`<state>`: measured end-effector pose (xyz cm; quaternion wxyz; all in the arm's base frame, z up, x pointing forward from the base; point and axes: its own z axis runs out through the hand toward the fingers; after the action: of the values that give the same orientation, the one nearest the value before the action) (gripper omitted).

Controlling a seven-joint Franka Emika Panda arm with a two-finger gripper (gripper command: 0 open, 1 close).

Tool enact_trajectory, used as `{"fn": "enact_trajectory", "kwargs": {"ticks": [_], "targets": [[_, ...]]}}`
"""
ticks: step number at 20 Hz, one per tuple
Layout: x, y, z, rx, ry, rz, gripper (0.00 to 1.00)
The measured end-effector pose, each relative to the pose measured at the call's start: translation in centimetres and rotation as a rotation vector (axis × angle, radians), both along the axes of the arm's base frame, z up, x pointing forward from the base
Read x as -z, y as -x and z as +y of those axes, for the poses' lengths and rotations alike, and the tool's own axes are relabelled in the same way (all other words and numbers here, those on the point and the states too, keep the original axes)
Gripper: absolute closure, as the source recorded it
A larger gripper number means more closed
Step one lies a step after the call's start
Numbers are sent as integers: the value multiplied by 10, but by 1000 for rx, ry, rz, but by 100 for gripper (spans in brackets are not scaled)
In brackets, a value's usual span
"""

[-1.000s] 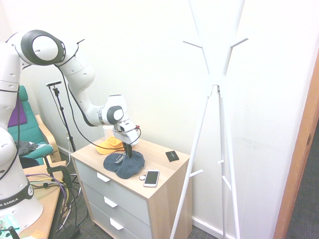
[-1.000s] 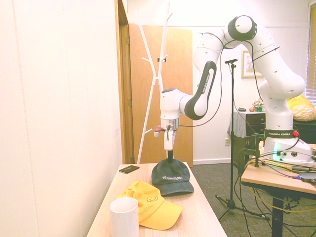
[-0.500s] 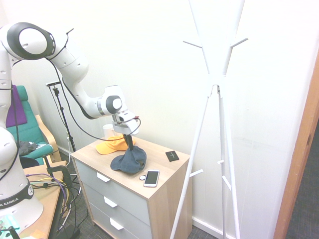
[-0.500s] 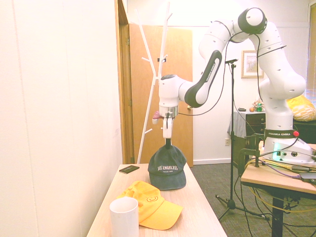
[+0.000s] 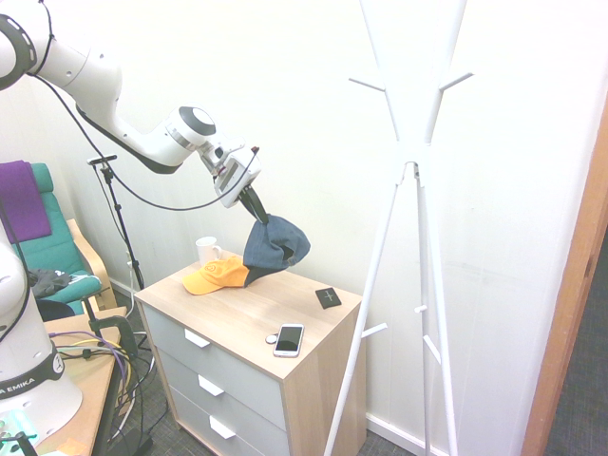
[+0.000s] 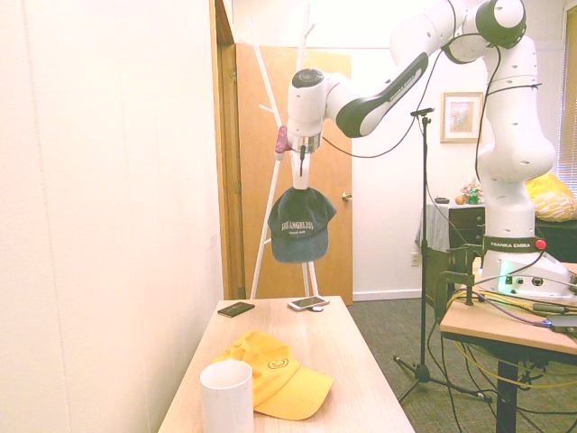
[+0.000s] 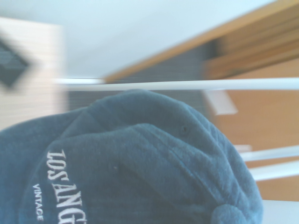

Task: Hang the cap

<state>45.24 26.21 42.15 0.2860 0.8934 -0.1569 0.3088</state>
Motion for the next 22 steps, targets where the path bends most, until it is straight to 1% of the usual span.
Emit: {"fn": "enact_trajectory", "kwargs": {"ticks": [4,7,11,15,19,22], "targets": [[-53,-12,-33,51,193,-99,100],[-103,-24,-56,85,267,-149,100],[-178,-30,-68,115,316,-226,100],[-239,-37,-78,131,352,-293,100],[-291,-42,-93,153,369,-360,100],[-320,-50,-102,162,357,-389,100]]}}
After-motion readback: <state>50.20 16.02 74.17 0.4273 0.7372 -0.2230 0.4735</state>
